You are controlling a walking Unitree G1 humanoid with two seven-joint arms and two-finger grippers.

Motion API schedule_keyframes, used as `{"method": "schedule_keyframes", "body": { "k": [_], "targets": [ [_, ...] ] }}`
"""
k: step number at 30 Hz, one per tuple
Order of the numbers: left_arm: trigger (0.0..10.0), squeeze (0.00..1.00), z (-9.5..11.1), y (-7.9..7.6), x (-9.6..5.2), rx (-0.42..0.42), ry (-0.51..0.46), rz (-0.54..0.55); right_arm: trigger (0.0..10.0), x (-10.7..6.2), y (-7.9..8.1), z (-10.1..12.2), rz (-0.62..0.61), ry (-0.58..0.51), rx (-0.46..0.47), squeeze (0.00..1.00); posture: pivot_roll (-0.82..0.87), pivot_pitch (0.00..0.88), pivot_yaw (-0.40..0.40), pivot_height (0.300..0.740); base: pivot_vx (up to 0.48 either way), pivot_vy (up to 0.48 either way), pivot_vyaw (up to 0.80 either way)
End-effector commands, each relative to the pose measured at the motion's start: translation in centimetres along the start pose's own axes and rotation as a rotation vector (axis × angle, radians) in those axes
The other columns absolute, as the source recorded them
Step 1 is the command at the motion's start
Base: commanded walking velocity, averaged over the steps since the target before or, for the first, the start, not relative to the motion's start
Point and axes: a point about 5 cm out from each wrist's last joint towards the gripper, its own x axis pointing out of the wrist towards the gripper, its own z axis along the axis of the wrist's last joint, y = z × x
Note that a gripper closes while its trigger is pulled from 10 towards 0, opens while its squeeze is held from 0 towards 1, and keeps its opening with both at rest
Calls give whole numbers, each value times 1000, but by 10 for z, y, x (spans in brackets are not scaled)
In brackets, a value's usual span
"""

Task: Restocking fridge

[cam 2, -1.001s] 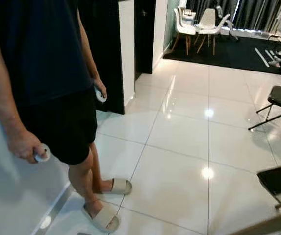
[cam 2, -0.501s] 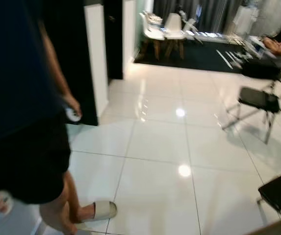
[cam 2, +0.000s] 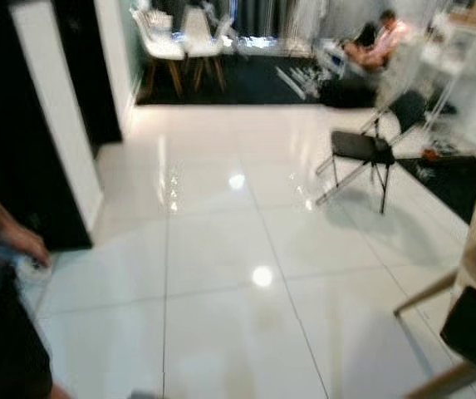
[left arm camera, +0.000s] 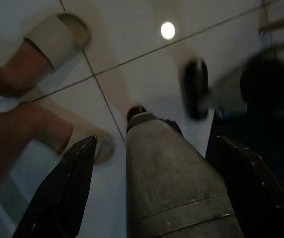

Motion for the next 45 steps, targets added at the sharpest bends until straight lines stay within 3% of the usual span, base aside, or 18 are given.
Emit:
{"method": "schedule_keyframes", "body": {
  "k": [1, 10, 23, 45],
  "targets": [
    [10000, 0, -4, -4, 0, -28, 12, -3, 10000, -1, -7, 5, -27, -19, 8, 0, -63, 12, -13, 740, 0, 0, 0],
    [10000, 0, -6, -3, 0, -26, 15, -15, 10000, -1, -6, 1, -26, -13, 17, 0, -63, 15, -6, 740, 0, 0, 0],
    [10000, 0, -11, 0, -2, -44, 22, -13, 10000, 0, -3, 1, -17, -16, 16, 0, -37, 21, -1, 740, 0, -438, 0],
    [10000, 0, -7, -1, -1, -61, 2, -12, 10000, -1, -6, 0, -30, -13, 19, 0, -49, 20, -1, 740, 0, 0, 0]
  ]
}}
